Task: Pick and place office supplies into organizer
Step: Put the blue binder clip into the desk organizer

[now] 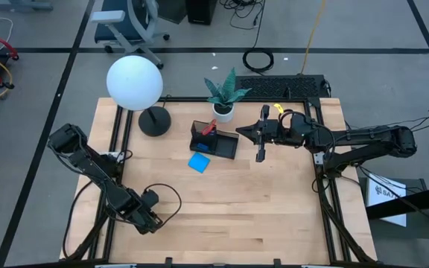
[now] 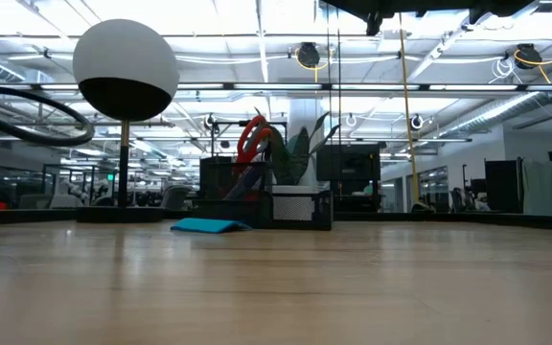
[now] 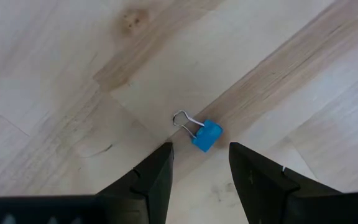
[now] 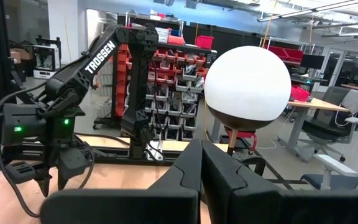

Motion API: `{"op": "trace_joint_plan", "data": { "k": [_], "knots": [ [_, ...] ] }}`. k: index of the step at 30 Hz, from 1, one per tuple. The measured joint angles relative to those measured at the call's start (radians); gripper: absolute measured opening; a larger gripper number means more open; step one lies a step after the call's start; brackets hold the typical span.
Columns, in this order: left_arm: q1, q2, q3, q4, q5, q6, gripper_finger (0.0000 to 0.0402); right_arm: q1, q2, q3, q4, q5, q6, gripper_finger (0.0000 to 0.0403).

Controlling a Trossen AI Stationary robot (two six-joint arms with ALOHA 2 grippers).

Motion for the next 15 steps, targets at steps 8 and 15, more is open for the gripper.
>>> {"op": "trace_joint_plan", "data": {
  "k": [8,15],
  "knots": [
    [0.014,0.001,-0.001,0.006,0.003,0.024,0.0168,0.000,0.000,0.000,0.000,0.000,0.000,0.0000],
    [0.014,0.006,0.015,-0.007,0.006,0.147,0.0168,0.000,0.000,0.000,0.000,0.000,0.000,0.0000]
  ]
}}
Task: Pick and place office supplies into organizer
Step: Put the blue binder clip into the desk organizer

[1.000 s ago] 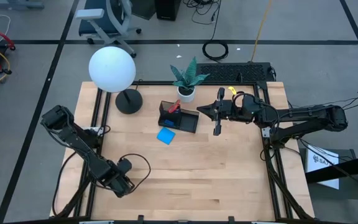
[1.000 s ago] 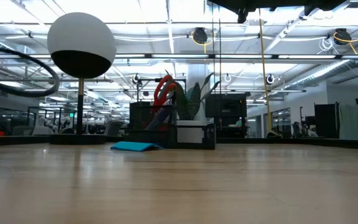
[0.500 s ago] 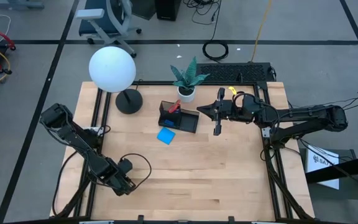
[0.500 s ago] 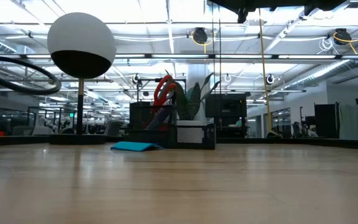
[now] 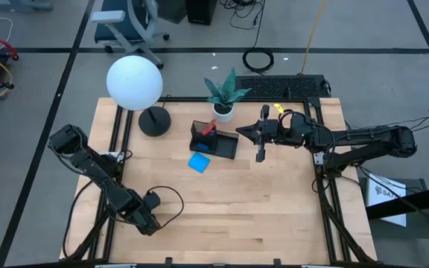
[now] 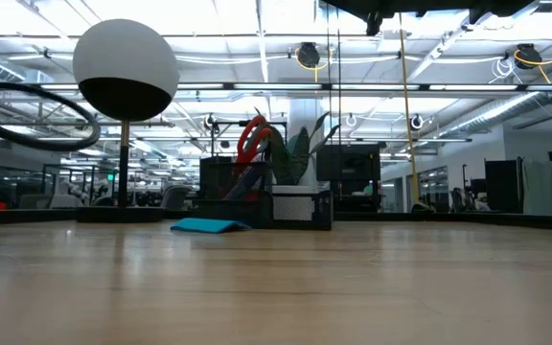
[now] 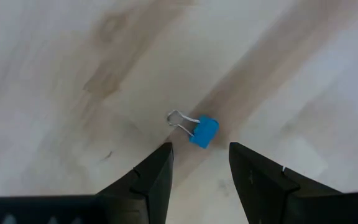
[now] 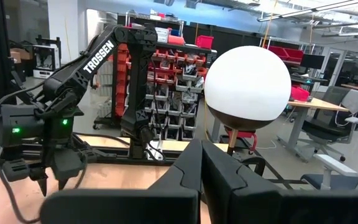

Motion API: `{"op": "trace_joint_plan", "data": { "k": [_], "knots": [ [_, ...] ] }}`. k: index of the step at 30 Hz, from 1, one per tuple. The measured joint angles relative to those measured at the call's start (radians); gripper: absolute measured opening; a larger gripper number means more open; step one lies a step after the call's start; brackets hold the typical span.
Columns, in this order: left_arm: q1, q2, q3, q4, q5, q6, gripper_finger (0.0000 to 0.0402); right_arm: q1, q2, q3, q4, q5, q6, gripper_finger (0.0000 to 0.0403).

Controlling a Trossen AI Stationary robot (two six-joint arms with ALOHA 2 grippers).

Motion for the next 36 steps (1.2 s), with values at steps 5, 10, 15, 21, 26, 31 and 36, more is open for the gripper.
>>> {"op": "trace_joint_plan", "data": {
  "k": [5,10,15,21,26,31,36],
  "knots": [
    [0.000,0.008,0.088,-0.115,-0.018,0.175,0.0168,0.000,0.000,0.000,0.000,0.000,0.000,0.0000],
    [0.001,0.005,0.165,-0.291,-0.061,0.267,0.0168,0.000,0.000,0.000,0.000,0.000,0.000,0.0000],
    [-0.005,0.003,0.174,-0.275,-0.088,0.457,0.0168,0.000,0.000,0.000,-0.001,0.000,0.000,0.0000],
    [-0.028,0.002,0.174,-0.286,-0.106,0.804,0.0168,0.000,0.000,0.000,-0.001,0.000,0.000,0.0000],
    [-0.038,0.001,0.174,-0.267,-0.108,1.061,0.0168,0.000,0.000,0.000,-0.001,0.000,0.000,0.0000],
    [-0.040,0.000,0.172,-0.186,-0.110,1.307,0.0168,0.000,0.000,0.000,-0.001,0.000,0.000,0.0000],
    [-0.032,-0.001,0.163,-0.121,-0.126,1.505,0.0168,0.000,0.000,0.000,-0.001,0.000,0.000,0.0000]
  ]
}}
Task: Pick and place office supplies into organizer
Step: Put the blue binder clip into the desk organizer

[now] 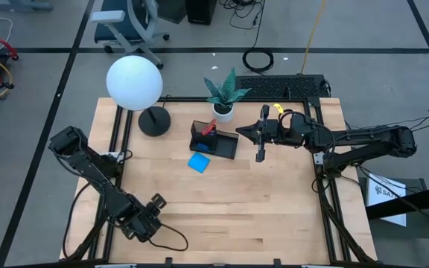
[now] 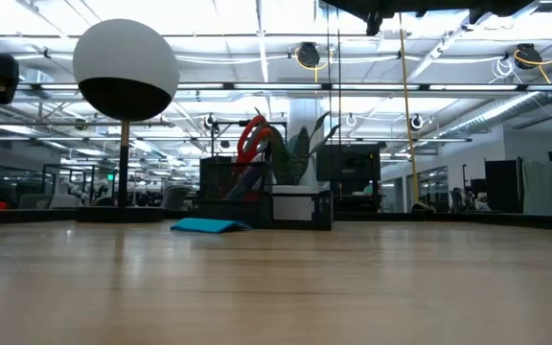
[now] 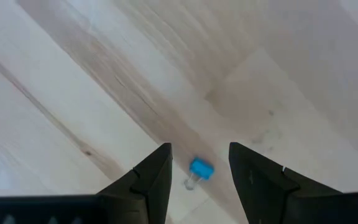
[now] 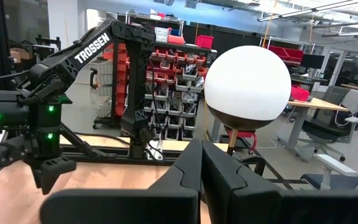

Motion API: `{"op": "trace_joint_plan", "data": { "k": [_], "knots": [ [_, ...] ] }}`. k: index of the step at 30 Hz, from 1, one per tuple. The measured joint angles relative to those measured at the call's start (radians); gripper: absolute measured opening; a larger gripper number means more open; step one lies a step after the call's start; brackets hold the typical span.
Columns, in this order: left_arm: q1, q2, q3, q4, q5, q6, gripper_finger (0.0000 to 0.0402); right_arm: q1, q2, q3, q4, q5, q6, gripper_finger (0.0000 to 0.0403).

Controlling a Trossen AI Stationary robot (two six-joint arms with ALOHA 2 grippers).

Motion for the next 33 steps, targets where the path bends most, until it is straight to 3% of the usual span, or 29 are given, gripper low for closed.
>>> {"op": "trace_joint_plan", "data": {
  "k": [9,17,33],
  "knots": [
    [0.002,-0.001,-0.021,-0.035,0.019,0.221,0.0168,0.000,0.000,0.000,0.000,0.000,0.000,0.0000],
    [0.002,-0.001,-0.087,-0.030,0.034,0.325,0.0168,0.000,0.000,0.000,0.000,0.001,0.000,0.0000],
    [0.039,-0.001,-0.093,0.073,0.027,0.392,0.0168,0.000,0.000,0.000,0.000,0.001,0.000,0.0000]
  ]
}}
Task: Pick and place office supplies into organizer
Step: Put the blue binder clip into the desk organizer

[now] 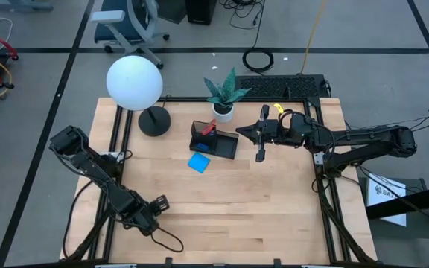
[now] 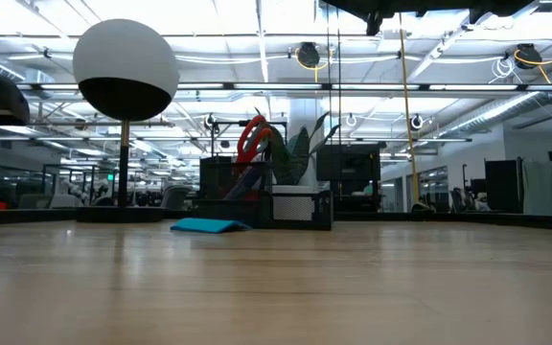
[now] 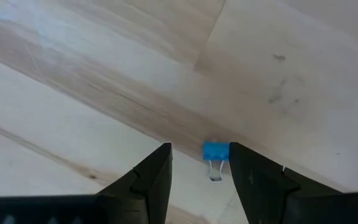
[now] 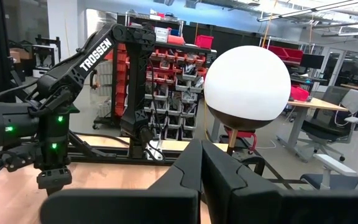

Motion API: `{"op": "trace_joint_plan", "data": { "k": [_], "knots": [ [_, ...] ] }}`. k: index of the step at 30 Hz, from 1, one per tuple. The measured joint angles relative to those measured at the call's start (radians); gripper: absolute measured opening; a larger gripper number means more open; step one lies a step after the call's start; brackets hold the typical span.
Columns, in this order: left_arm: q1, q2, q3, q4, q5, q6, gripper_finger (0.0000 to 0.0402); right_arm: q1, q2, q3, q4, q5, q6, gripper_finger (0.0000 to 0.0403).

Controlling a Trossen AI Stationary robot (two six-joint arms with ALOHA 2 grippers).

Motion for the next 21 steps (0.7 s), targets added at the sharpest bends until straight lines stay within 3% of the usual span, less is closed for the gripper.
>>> {"op": "trace_joint_plan", "data": {
  "k": [13,21],
  "knots": [
    [0.000,0.000,-0.001,0.020,0.026,-0.011,0.0168,0.000,0.000,0.000,0.000,0.000,0.000,0.0000],
    [0.000,-0.006,-0.083,0.121,0.075,-0.040,0.0168,0.000,0.000,0.000,0.000,0.000,0.000,0.0000]
  ]
}}
